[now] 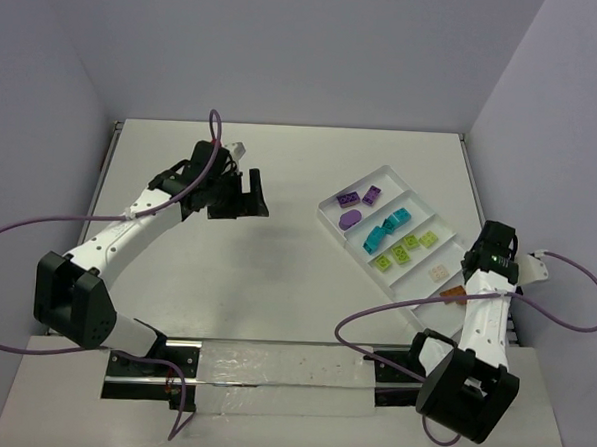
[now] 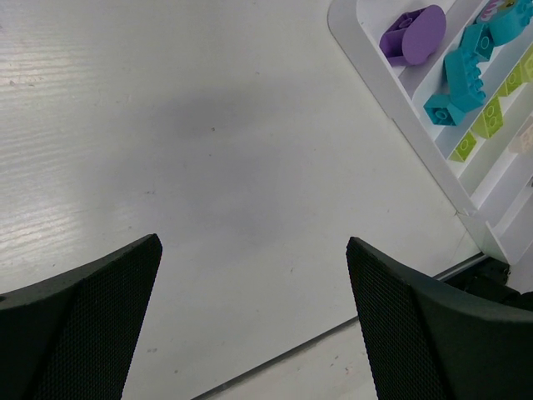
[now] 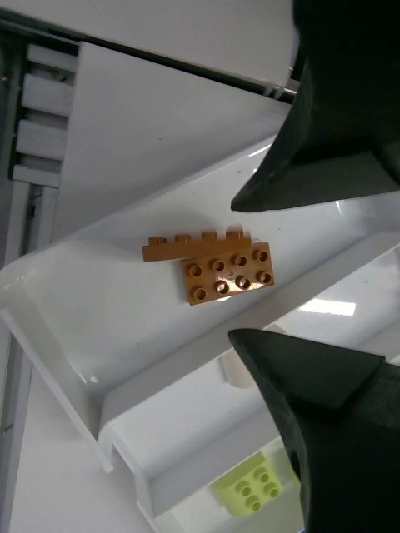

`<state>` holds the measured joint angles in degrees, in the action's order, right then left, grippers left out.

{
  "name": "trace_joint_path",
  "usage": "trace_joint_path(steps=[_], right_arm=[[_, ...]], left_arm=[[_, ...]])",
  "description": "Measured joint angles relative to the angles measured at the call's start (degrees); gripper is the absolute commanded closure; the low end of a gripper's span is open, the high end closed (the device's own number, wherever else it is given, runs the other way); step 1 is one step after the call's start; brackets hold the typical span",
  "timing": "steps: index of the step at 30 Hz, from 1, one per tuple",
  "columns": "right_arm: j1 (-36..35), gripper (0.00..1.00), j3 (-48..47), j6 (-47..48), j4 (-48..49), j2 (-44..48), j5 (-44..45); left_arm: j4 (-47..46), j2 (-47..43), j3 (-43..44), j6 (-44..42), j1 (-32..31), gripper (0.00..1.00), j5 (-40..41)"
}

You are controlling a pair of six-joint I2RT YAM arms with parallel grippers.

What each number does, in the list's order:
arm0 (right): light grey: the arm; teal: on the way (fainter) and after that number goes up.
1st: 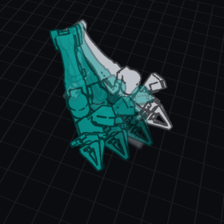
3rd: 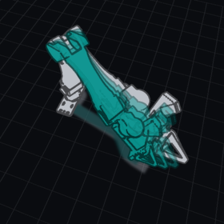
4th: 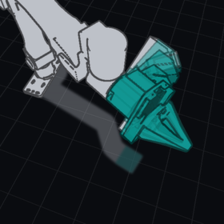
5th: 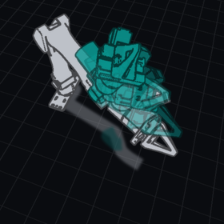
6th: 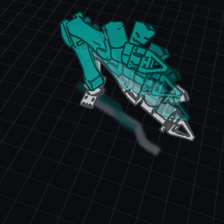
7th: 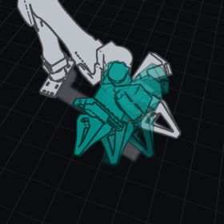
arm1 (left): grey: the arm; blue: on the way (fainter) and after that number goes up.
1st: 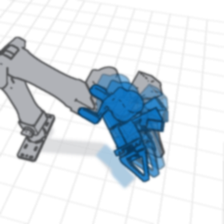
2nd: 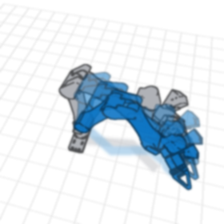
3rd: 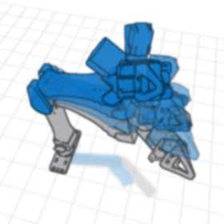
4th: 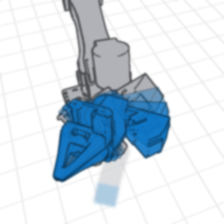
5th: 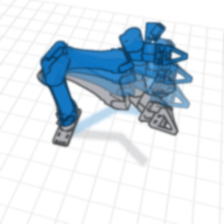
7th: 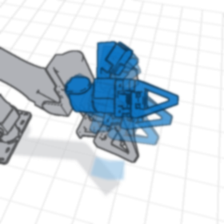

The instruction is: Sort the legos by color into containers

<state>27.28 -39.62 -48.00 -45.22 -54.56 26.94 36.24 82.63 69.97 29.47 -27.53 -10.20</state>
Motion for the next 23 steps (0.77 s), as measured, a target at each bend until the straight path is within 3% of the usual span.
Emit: trace_joint_path(steps=[9, 11, 13, 23], right_arm=[[0.1, 0.22, 0.0, 2.7, 3.4, 1.5, -4.1], [0.1, 0.09, -0.2, 4.2, 3.7, 4.2, -7.0], [-0.4, 0.08, -1.3, 6.2, 3.5, 6.6, -9.8], [-15.6, 0.07, -19.7, 12.1, 1.6, 7.5, -12.6]], left_arm=[[1.0, -0.3, 0.2, -1.7, 0.0, 0.01, 1.0], [1.9, -0.4, 0.7, -2.3, 0.0, 0.01, 2.0], [2.8, -0.5, 1.7, -2.8, 0.1, 0.01, 2.7], [3.6, -2.3, 8.5, -4.3, 0.9, 0.01, 2.2]])
